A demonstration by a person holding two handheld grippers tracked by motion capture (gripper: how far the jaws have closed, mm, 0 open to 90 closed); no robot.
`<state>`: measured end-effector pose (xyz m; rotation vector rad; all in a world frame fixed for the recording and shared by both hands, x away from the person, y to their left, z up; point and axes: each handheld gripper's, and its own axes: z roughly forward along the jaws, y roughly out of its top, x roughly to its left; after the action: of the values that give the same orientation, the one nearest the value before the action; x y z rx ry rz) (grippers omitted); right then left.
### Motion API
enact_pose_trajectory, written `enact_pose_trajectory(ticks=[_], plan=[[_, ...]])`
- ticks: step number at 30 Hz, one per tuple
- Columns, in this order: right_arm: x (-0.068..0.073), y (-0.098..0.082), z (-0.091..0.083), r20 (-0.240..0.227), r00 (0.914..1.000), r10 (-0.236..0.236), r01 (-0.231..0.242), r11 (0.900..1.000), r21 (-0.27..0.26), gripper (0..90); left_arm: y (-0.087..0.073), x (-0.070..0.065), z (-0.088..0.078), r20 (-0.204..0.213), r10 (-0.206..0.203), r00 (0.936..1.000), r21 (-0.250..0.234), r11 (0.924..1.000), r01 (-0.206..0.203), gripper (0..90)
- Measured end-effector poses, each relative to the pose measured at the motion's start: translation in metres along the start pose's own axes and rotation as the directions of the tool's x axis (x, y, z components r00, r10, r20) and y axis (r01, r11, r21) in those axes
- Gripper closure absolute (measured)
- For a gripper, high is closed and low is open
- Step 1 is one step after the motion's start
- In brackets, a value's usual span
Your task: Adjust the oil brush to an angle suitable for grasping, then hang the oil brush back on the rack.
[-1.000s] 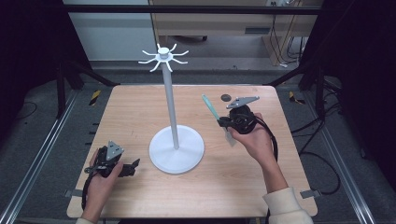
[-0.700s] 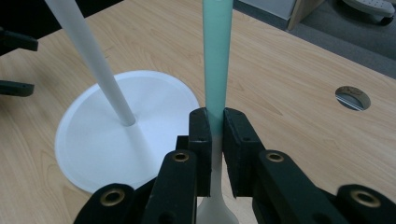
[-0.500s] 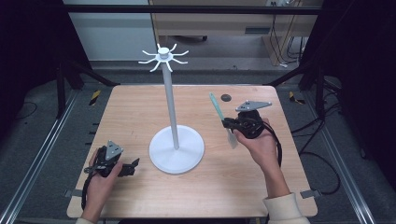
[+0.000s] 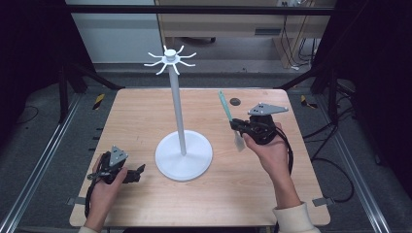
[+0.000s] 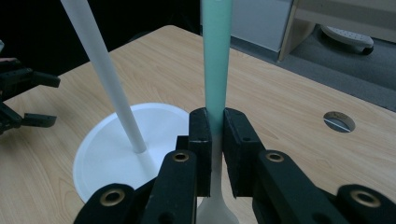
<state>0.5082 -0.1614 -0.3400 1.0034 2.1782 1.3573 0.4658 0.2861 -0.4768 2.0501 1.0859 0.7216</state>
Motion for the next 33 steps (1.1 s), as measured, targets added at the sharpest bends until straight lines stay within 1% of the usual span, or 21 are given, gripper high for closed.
enact_pose_trajectory(ticks=[8,16,29,33], plan=[[0.0,0.003,-0.006,-0.014,0.9998,0.015,-0.016,0.999,-0.036,82.0,0.0,0.0,0.0,0.002,-0.007,1.0,-0.006,1.0,0.007,2.9],[0.006,0.009,-0.011,-0.02,0.9998,0.003,-0.004,0.999,-0.054,82.0,0.0,0.001,0.0,-0.001,-0.006,1.0,-0.006,1.0,0.006,2.9],[0.017,0.02,-0.025,-0.044,0.9989,-0.013,0.007,0.993,-0.119,82.1,0.0,0.001,-0.001,-0.002,-0.005,1.0,-0.008,1.0,0.005,2.9],[0.02,0.022,-0.027,-0.048,0.9987,-0.014,0.008,0.992,-0.127,82.0,0.0,0.002,-0.001,-0.001,-0.005,1.0,-0.006,1.0,0.005,2.9]])
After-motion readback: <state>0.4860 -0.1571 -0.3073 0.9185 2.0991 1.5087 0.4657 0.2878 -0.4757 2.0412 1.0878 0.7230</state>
